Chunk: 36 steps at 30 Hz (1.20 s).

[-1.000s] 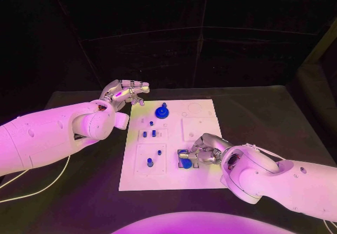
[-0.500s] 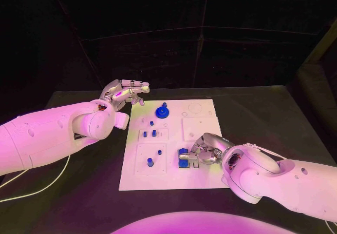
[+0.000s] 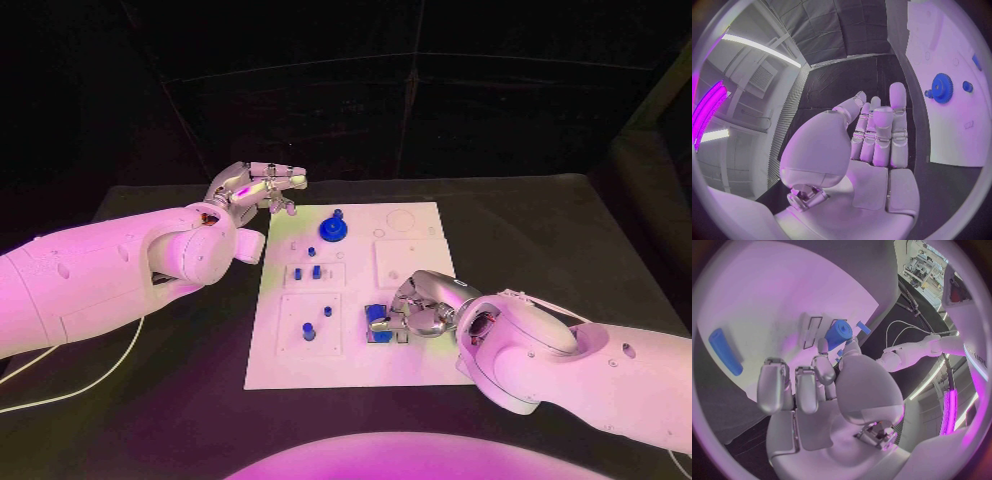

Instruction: Assemble the parts on the task board

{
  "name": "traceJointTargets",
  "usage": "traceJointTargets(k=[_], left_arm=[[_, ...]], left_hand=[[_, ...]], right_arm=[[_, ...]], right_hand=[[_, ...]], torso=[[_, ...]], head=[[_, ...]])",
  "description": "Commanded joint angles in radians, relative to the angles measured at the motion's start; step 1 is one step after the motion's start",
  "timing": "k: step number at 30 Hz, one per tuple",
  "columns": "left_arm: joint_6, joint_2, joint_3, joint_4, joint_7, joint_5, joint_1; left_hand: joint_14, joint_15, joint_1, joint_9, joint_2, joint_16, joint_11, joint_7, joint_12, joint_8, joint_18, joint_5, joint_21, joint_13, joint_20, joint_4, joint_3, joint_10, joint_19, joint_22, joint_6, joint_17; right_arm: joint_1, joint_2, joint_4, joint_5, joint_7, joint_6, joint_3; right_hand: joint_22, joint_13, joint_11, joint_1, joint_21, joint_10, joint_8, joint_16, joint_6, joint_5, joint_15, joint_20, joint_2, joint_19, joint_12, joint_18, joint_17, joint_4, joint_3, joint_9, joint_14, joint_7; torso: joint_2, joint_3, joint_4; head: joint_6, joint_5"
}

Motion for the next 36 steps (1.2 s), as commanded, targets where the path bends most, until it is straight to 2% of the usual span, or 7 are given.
traceJointTargets(k=[1,7,26,29,32,34,36], left_arm=[[0.011,0.0,0.001,0.001,0.001,0.002,0.001],[0.012,0.001,0.001,0.0,0.0,0.002,0.001],[0.013,0.0,0.001,0.001,-0.002,0.002,0.001],[0.013,-0.001,0.001,0.002,-0.002,0.002,0.001],[0.012,-0.002,0.001,0.002,-0.002,0.002,0.001],[0.011,-0.003,0.001,0.002,-0.002,0.002,0.001],[0.011,-0.003,0.001,0.002,-0.002,0.002,0.001]], left_hand=[[-0.01,0.001,0.007,-0.001,0.007,-0.005,0.001,0.0,0.007,-0.002,0.006,0.002,-0.006,0.002,0.004,0.004,0.002,-0.008,-0.001,-0.002,-0.006,-0.001],[-0.01,0.001,0.007,-0.001,0.007,-0.005,0.001,0.0,0.007,-0.002,0.006,0.002,-0.006,0.002,0.004,0.004,0.002,-0.008,-0.001,-0.002,-0.006,-0.001],[-0.012,0.001,0.009,-0.001,0.009,-0.006,0.001,0.0,0.01,-0.002,0.006,0.002,-0.008,0.002,0.004,0.004,0.003,-0.011,0.0,-0.003,-0.006,-0.005],[-0.012,0.001,0.009,-0.001,0.009,-0.006,0.001,0.0,0.01,-0.002,0.006,0.002,-0.008,0.002,0.004,0.004,0.003,-0.011,0.0,-0.003,-0.006,-0.005],[-0.012,0.001,0.009,-0.001,0.009,-0.006,0.001,0.0,0.01,-0.002,0.006,0.002,-0.008,0.002,0.004,0.004,0.003,-0.011,0.0,-0.003,-0.006,-0.005],[-0.012,0.001,0.009,-0.001,0.009,-0.006,0.001,0.0,0.01,-0.002,0.006,0.002,-0.008,0.002,0.004,0.004,0.003,-0.011,0.0,-0.003,-0.006,-0.005],[-0.012,0.001,0.009,-0.001,0.009,-0.006,0.001,0.0,0.01,-0.002,0.006,0.002,-0.008,0.002,0.004,0.004,0.003,-0.011,0.0,-0.003,-0.006,-0.005]], right_arm=[[-0.003,0.005,-0.013,-0.051,0.012,0.04,-0.004],[-0.003,0.017,-0.031,-0.061,0.013,0.033,-0.004],[-0.003,0.012,-0.024,-0.059,0.042,0.025,-0.004],[-0.003,-0.002,-0.015,-0.047,0.059,-0.003,-0.004],[-0.003,-0.025,0.001,-0.024,0.091,-0.049,-0.004],[-0.002,-0.057,0.025,0.007,0.13,-0.096,-0.003],[0.003,-0.082,0.04,0.026,0.154,-0.12,-0.002]], right_hand=[[0.002,0.004,-0.003,0.012,0.001,0.009,0.006,0.003,0.008,0.003,-0.01,-0.008,0.013,0.003,0.007,-0.012,0.079,-0.006,0.002,0.002,0.069,0.0],[0.004,0.009,-0.004,0.009,0.002,0.014,0.01,0.005,0.012,0.003,-0.011,-0.009,0.029,0.004,0.012,-0.012,0.082,-0.001,0.002,0.005,0.07,-0.002],[0.007,0.012,-0.005,0.014,0.003,0.016,0.014,0.006,0.015,0.011,-0.012,-0.009,0.034,0.004,0.014,-0.012,0.084,-0.002,0.0,0.007,0.07,-0.004],[0.007,0.012,-0.005,0.014,0.003,0.017,0.014,0.005,0.012,0.025,-0.012,-0.01,0.038,0.004,0.013,-0.013,0.084,-0.001,-0.004,0.008,0.07,-0.004],[0.006,0.008,-0.004,0.019,0.003,0.014,0.009,0.005,0.002,0.066,-0.012,-0.01,0.045,0.004,0.005,-0.012,0.084,0.0,-0.009,0.007,0.07,-0.001],[0.005,0.003,0.002,0.026,0.002,0.009,-0.008,0.004,-0.025,0.101,-0.008,-0.009,0.049,0.003,-0.004,-0.012,0.083,-0.001,-0.013,0.001,0.07,0.007],[0.005,0.003,0.007,0.03,0.002,0.008,-0.02,0.005,-0.039,0.115,-0.005,-0.006,0.052,0.003,-0.005,-0.013,0.084,-0.001,-0.016,-0.004,0.07,0.013]], torso=[[0.0,-0.0002,0.0022],[0.001,0.0,0.001],[-0.001,0.0002,-0.0001],[0.0,0.0003,-0.0009],[0.0,0.0004,-0.0014],[-0.001,0.0002,-0.0021],[-0.001,0.0001,-0.0016]], head=[[-0.001,0.001],[-0.002,0.002],[0.0,0.001],[0.001,0.001],[0.004,-0.001],[0.005,-0.002],[0.007,-0.006]])
